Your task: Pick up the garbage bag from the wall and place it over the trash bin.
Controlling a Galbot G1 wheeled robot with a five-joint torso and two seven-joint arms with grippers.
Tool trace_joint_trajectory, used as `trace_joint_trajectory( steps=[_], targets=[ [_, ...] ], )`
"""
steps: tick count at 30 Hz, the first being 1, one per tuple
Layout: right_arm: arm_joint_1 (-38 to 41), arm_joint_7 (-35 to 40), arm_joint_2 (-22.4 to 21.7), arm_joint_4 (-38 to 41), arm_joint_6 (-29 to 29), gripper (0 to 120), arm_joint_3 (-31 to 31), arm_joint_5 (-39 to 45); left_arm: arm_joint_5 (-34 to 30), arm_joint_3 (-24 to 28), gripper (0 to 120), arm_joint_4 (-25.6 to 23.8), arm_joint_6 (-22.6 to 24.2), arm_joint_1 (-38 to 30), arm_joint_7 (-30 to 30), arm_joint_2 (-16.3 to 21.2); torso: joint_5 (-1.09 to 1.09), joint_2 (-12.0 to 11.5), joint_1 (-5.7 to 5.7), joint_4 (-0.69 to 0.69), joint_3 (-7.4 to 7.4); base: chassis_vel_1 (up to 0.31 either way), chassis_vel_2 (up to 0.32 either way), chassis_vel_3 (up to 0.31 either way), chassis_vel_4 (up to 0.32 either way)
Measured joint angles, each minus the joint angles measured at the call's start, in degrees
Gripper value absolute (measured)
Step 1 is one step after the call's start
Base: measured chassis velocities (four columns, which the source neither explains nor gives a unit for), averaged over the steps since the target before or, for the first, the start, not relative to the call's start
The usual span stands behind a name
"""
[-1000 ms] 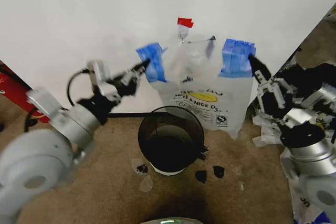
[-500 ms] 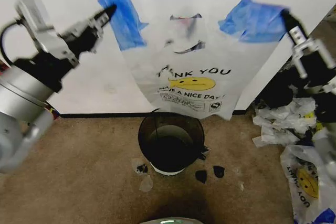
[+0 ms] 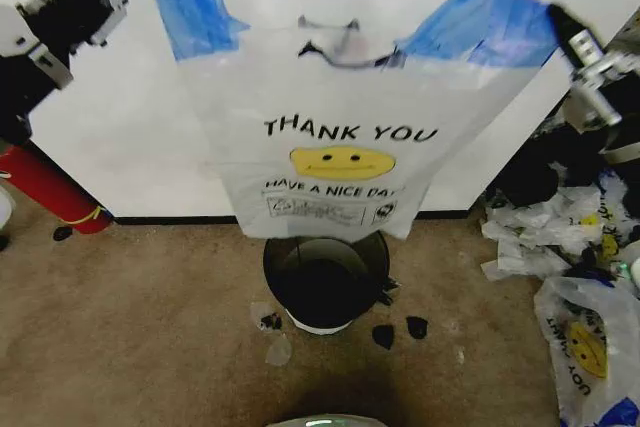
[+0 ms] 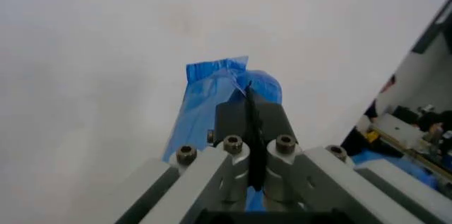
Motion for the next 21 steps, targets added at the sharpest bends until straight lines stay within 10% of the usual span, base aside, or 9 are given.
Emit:
trace_joint_trajectory(
  steps=[10, 21],
  targets=[
    [-3.16, -1.62, 4.37, -0.08, -1.17, 0, -3.63, -6.69, 10.8, 12.5, 0, 0.04, 0.63, 1.54, -0.49, -7.06, -0.02, 0.0, 0.0, -0.02, 0.01, 0.0, 0.0, 0.0, 0.0],
    [-3.09, -3.12, 10.24, -0.13, -1.54, 0, -10.09, -11.17, 14.3, 14.14, 0, 0.03, 0.45, 0.86, 1.02, -7.16, -0.02, 0.0, 0.01, -0.01, 0.01, 0.0, 0.0, 0.0, 0.0]
  ],
)
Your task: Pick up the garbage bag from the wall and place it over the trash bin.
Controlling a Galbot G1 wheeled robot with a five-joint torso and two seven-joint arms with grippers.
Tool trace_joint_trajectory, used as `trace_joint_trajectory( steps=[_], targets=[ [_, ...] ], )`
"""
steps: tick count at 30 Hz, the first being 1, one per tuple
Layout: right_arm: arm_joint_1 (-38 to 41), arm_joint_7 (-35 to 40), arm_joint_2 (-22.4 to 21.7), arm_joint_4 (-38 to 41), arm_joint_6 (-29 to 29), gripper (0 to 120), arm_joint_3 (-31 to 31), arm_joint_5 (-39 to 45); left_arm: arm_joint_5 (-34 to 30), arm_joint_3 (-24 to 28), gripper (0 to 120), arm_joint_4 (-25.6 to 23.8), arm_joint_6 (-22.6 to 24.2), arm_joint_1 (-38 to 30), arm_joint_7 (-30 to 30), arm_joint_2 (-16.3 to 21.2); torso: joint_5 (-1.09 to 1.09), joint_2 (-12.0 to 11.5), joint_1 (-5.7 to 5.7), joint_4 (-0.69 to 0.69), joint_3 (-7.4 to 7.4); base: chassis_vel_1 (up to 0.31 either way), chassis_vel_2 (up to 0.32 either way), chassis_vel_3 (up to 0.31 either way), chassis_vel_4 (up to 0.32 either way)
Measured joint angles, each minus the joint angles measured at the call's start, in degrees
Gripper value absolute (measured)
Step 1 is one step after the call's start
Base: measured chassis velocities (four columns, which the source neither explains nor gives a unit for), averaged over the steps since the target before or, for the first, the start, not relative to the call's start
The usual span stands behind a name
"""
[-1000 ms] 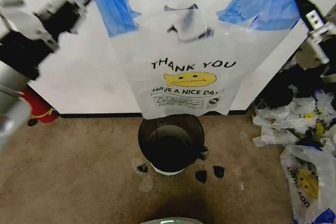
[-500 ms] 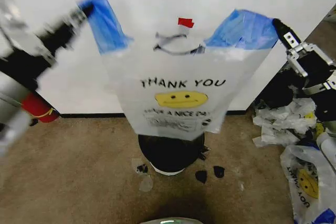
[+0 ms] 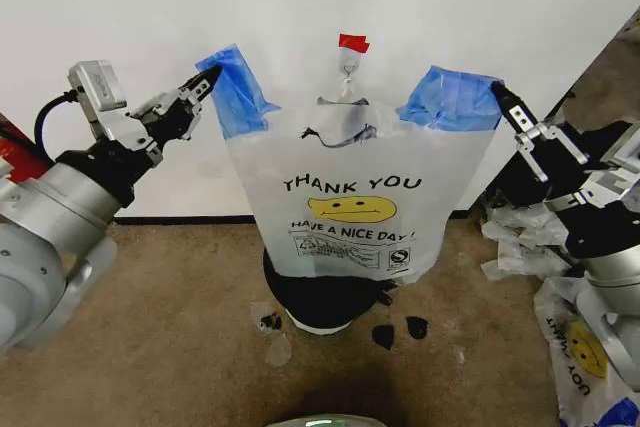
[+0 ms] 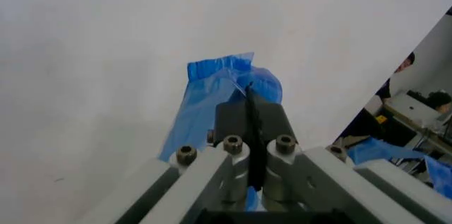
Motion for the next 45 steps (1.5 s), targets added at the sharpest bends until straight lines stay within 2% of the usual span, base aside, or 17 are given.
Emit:
trace_joint_trajectory(
  steps=[5, 9, 12, 16, 21, 25, 30, 38, 45],
  targets=[
    [0.34, -0.58, 1.94, -0.01, 0.11, 0, -3.85, -3.21, 1.33, 0.93, 0, -0.01, -0.09, -0.35, 0.4, 0.0, 0.01, 0.0, 0.0, 0.0, 0.0, 0.0, 0.0, 0.0, 0.0],
    [0.58, -1.23, 2.94, -0.01, 0.45, 0, -6.61, -5.93, 4.31, 4.07, 0, -0.02, -0.24, 0.59, 0.51, -1.47, 0.02, 0.0, 0.0, 0.0, 0.0, 0.0, 0.0, 0.0, 0.0],
    [-0.98, -3.42, 5.45, -0.44, 1.81, 0, -11.05, -11.8, 11.9, 10.96, 0, -0.01, -0.39, 5.5, 0.54, -6.15, -0.02, 0.0, 0.0, 0.0, 0.0, 0.0, 0.0, 0.0, 0.0],
    [-1.88, -5.34, 8.83, -4.05, 3.98, 0, -15.38, -18.7, 16.82, 14.58, 0, -0.01, -0.96, 8.1, 1.05, -8.21, 0.01, 0.0, 0.0, 0.0, 0.0, 0.0, 0.0, 0.0, 0.0],
    [-2.13, -6.45, 11.01, -7.03, 5.29, 0, -17.6, -22.12, 18.63, 15.21, 0, -0.01, -1.42, 9.76, 1.24, -8.52, 0.01, 0.0, 0.0, -0.01, 0.0, 0.0, 0.0, 0.0, 0.0],
    [-2.47, -7.65, 13.48, -11.66, 6.88, 0, -20.01, -25.61, 22.43, 15.95, 0, -0.01, -2.27, 14.74, 1.55, -10.15, 0.0, 0.0, 0.0, 0.0, 0.0, 0.0, 0.0, 0.0, 0.0],
    [-3.41, -7.42, 15.05, -13.72, 7.49, 0, -21.03, -26.55, 25.5, 16.09, 0, -0.01, -3.08, 20.21, 1.57, -12.13, 0.0, 0.0, 0.0, 0.0, 0.0, 0.0, 0.0, 0.0, 0.0],
    [-7.86, -6.67, 16.09, -16.75, 9.24, 0, -18.65, -30.06, 27.74, 17.25, 0, -0.02, -3.24, 27.64, 0.15, -15.2, 0.0, 0.0, 0.0, 0.0, 0.0, 0.0, 0.0, 0.0, 0.0],
    [-13.09, -5.17, 17.3, -19.07, 10.57, 0, -18.18, -33.67, 28.01, 17.05, 0, -0.03, -3.32, 30.85, -0.73, -15.65, 0.0, 0.0, 0.0, -0.01, 0.0, 0.0, 0.0, 0.0, 0.0]
  ],
)
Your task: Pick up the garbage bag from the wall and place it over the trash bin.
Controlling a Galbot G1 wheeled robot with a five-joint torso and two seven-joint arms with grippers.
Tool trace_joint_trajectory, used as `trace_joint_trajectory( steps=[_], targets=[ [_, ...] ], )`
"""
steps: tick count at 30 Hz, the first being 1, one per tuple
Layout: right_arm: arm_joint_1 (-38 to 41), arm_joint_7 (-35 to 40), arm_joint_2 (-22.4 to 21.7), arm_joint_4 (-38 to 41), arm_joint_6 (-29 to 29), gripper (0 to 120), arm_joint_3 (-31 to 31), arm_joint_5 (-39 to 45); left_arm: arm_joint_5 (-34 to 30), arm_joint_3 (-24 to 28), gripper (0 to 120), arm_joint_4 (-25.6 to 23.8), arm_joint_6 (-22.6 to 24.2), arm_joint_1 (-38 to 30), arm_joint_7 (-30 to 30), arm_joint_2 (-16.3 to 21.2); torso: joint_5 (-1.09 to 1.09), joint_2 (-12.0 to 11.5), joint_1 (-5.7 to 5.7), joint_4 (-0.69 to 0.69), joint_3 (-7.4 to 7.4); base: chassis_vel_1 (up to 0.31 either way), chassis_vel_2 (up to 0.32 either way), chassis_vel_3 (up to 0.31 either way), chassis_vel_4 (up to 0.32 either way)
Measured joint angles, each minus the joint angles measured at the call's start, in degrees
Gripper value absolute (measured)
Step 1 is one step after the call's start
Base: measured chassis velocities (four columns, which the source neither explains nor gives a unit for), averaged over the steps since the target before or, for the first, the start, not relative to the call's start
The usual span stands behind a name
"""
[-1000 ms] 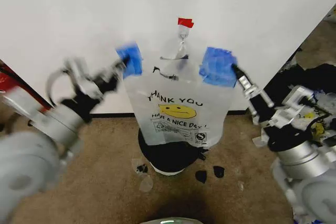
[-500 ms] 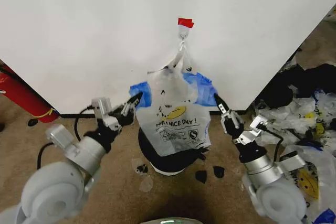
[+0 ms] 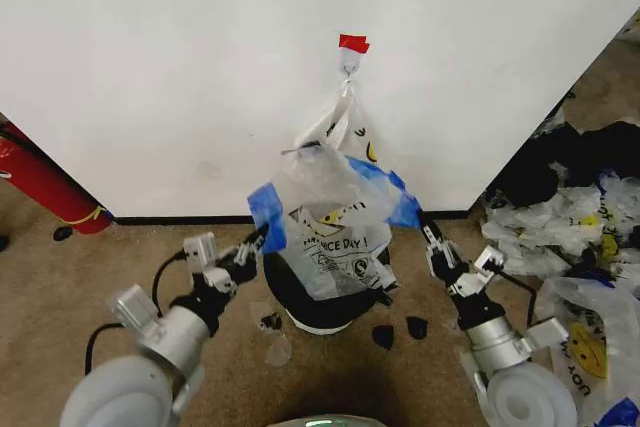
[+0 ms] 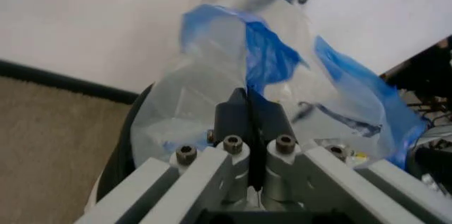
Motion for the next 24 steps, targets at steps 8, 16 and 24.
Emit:
trace_joint_trajectory(
  steps=[8, 16, 24],
  targets=[
    [-5.51, 0.02, 2.45, -0.75, 1.6, 0, -2.93, -6.12, 3.42, 2.28, 0, 0.0, 0.61, 6.1, 0.06, -1.07, 0.0, 0.0, 0.0, 0.01, 0.0, 0.0, 0.0, 0.0, 0.0],
    [-8.76, 1.58, 3.21, 0.27, 2.06, 0, -1.42, -9.69, 3.23, 1.75, 0, -0.02, 1.81, 7.47, -1.64, -0.76, 0.01, -0.01, 0.01, 0.01, 0.0, 0.0, 0.0, 0.0, 0.0],
    [-13.42, 9.24, 3.68, 1.42, -2.46, 0, 1.86, -9.69, 1.55, 1.4, 0, -0.02, 6.29, 8.51, -6.65, -0.58, 0.0, -0.01, 0.0, 0.01, 0.0, 0.0, 0.0, 0.0, 0.0]
  ],
)
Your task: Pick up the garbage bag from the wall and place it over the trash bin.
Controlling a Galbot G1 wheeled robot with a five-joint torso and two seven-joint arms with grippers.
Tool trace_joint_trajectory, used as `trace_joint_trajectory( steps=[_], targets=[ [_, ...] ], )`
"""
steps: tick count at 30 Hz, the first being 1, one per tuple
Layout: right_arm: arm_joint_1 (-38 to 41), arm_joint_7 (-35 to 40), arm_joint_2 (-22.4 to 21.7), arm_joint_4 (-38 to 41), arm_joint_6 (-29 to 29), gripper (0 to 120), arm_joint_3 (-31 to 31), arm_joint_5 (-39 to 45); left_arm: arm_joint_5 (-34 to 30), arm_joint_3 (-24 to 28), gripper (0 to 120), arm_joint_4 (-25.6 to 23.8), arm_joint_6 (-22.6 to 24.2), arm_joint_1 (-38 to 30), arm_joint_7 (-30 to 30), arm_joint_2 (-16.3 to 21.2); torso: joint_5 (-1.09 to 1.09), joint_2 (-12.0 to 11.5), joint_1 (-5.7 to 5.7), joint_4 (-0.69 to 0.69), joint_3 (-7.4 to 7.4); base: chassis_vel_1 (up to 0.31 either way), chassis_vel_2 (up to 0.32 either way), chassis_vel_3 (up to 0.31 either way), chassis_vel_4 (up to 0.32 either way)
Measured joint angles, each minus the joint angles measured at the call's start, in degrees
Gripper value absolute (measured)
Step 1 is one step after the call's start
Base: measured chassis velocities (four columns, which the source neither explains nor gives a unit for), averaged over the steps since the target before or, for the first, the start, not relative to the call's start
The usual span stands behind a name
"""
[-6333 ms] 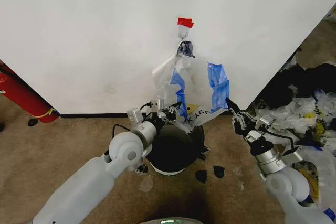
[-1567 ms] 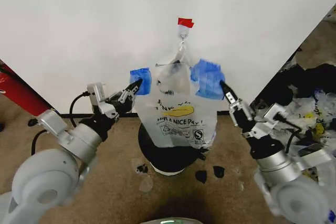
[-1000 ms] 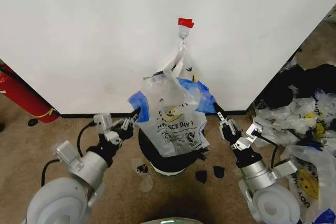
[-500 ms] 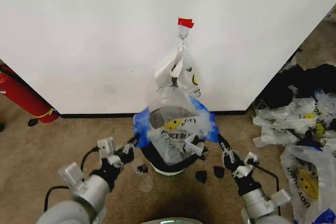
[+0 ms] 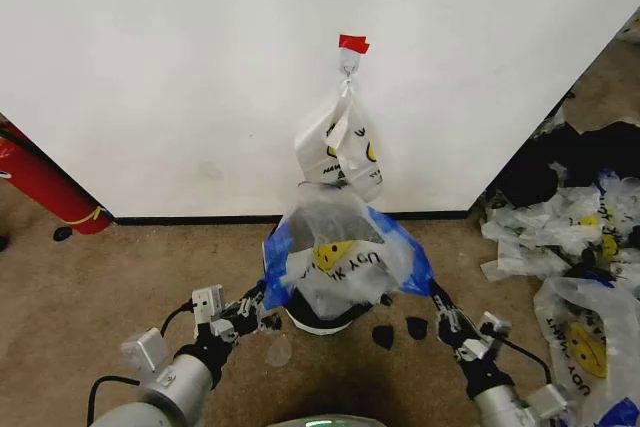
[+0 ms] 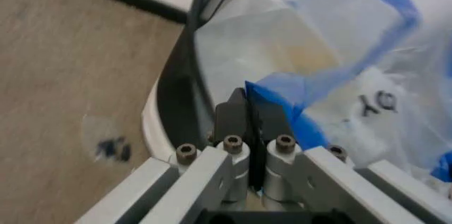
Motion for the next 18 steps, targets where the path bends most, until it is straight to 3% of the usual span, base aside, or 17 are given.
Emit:
trace_joint_trajectory(
  steps=[18],
  targets=[
    [4.31, 3.13, 0.17, -5.56, -6.2, 0, -6.36, -6.47, -5.76, -3.31, 0, 0.3, 9.05, 0.92, -4.57, 3.02, 0.0, 0.0, 0.0, 0.0, 0.0, 0.0, 0.0, 0.0, 0.0]
  ],
)
